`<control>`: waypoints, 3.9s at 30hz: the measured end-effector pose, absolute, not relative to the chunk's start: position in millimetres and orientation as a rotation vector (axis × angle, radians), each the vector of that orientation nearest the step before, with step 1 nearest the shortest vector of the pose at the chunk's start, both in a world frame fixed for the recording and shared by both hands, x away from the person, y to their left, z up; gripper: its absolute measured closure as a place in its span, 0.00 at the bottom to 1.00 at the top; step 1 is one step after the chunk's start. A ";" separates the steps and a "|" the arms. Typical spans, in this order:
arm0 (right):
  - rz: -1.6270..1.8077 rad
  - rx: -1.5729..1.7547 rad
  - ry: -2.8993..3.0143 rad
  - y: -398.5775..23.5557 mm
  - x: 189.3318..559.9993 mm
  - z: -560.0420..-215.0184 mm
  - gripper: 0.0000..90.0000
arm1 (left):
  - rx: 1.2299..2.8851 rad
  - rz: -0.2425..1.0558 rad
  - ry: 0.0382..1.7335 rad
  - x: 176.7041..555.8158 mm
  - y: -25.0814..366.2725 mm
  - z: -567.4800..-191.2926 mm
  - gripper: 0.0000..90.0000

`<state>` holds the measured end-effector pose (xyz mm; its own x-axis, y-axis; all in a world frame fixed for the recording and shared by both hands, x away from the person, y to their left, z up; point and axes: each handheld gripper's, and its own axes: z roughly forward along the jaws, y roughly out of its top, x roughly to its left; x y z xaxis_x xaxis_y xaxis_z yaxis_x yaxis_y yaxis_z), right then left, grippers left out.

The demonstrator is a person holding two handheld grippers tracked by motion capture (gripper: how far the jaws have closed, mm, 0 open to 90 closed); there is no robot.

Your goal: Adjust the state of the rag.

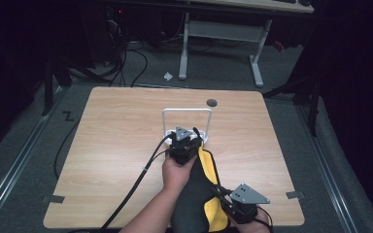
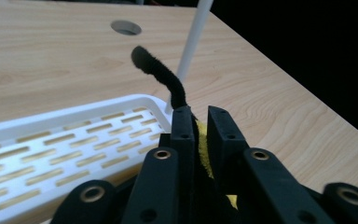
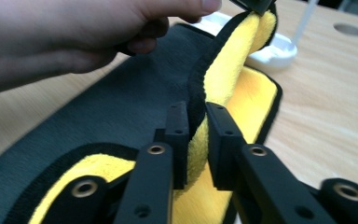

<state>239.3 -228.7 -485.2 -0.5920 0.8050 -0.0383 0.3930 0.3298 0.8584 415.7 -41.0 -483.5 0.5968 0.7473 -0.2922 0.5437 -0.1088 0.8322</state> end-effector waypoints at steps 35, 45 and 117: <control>1.062 1.144 2.172 -230.3 284.2 -505.7 1.00 | 2.010 0.126 0.900 328.0 48.6 -523.8 0.99; 0.908 1.223 2.263 -215.6 331.2 -524.5 0.99 | 2.132 0.150 0.810 333.7 55.4 -531.0 0.97; 1.034 1.305 2.263 -186.6 373.8 -530.4 0.66 | 1.910 0.142 1.121 391.2 98.9 -538.6 0.87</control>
